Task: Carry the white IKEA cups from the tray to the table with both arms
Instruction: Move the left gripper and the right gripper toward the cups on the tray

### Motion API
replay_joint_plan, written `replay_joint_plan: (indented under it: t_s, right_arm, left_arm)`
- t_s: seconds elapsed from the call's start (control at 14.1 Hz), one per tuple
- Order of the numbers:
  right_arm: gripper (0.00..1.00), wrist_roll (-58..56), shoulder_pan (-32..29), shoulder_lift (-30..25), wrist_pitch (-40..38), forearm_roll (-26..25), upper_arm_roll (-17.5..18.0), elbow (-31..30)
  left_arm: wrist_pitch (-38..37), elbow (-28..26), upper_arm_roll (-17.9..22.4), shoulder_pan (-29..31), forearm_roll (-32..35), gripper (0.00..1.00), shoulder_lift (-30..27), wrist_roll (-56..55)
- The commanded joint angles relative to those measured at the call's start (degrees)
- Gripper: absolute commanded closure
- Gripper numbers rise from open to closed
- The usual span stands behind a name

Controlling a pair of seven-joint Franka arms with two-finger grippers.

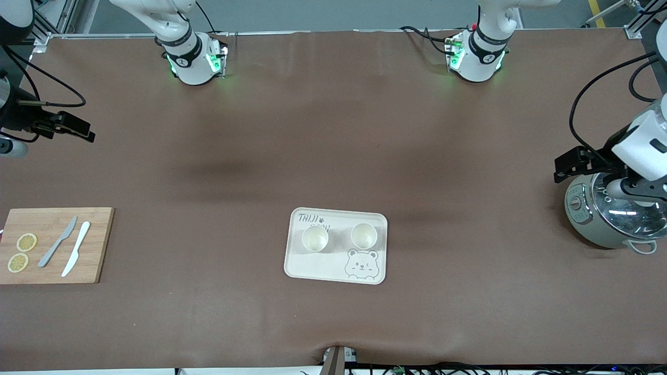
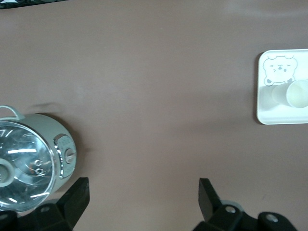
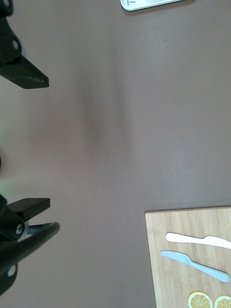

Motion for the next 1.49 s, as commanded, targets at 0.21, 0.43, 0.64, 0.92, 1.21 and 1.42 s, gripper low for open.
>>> replay_joint_plan:
  t_s: [0.21,0.43,0.64,0.92,1.21,1.42]
  right_arm:
    - [0.00,0.99,0.66,-0.70,0.74,0.36,-0.12,-0.72]
    - [0.00,0.99,1.01,-0.61,0.57,-0.08,-0.21,-0.63]
    - [0.00,1.60,1.54,-0.18,0.39,-0.43,-0.12,0.33]
    - [0.00,11.24,6.18,3.07,-0.14,-0.34,-0.12,4.63]
    - [0.00,20.04,10.67,7.37,0.21,0.45,-0.12,9.11]
    - [0.00,27.77,14.89,10.80,0.65,0.54,-0.12,11.32]
  left_arm:
    - [0.46,0.42,-3.79,-1.82,-6.10,0.00,2.70,-8.21]
    - [4.41,0.15,-4.33,-6.55,-4.32,0.00,6.58,-13.40]
    - [9.14,1.21,-4.15,-11.21,-3.43,0.00,10.79,-17.20]
    - [14.87,4.28,-2.93,-16.49,-2.47,0.00,18.26,-25.46]
    - [21.01,4.28,-2.83,-18.17,-2.02,0.00,24.50,-25.47]
    - [25.33,4.11,-2.66,-20.62,-1.41,0.00,28.11,-25.73]
